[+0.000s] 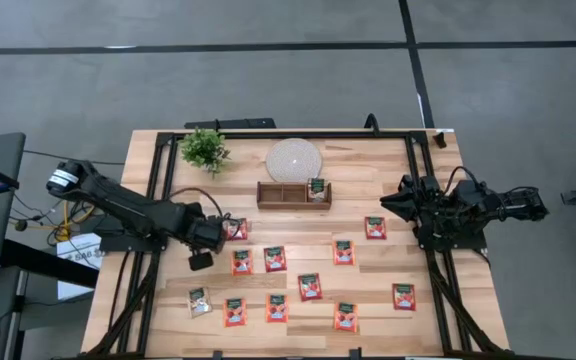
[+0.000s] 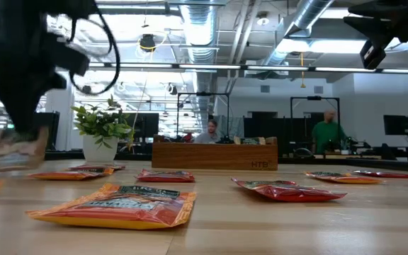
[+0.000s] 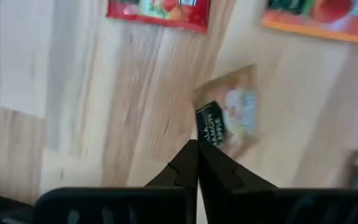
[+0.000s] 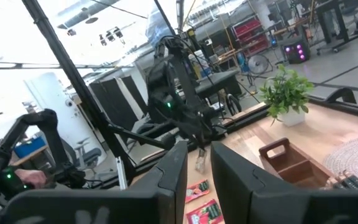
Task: Pick & Place Tea
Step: Put the brown tea bag into the right section of the wooden organizer
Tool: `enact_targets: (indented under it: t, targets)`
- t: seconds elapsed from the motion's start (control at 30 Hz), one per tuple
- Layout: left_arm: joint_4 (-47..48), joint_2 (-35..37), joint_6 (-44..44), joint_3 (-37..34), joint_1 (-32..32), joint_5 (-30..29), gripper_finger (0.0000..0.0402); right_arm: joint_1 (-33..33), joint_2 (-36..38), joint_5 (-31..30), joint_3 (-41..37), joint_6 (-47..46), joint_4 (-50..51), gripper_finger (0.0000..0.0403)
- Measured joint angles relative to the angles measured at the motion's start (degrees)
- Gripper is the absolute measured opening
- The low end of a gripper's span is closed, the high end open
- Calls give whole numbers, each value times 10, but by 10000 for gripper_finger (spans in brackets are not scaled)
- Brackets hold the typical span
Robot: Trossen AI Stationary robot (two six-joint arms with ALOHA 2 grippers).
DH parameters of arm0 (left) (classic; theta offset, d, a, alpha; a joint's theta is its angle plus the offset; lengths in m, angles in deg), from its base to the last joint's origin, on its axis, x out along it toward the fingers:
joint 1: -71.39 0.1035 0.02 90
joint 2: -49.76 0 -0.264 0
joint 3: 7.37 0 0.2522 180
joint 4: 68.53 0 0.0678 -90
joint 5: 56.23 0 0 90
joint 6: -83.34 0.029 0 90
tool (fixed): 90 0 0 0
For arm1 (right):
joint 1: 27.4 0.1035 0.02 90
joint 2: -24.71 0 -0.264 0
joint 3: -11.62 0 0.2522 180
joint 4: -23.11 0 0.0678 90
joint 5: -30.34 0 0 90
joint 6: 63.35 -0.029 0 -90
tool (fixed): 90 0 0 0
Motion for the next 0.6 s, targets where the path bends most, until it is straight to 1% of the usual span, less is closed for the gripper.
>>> enact_targets:
  t: [0.07,0.2,0.33,0.47,0.6]
  targets:
    - [17,12,0,26,0,-2,0,0,0,0,0,0,0,66]
    - [47,23,3,89,1,-26,0,0,0,-4,0,-1,-3,66]
    - [47,21,35,147,1,-58,0,0,-4,-47,0,-1,-13,66]
    - [39,1,64,195,9,-88,0,0,-27,-100,0,0,-27,66]
    - [14,-32,108,234,25,-101,0,0,-71,-107,0,-11,-34,66]
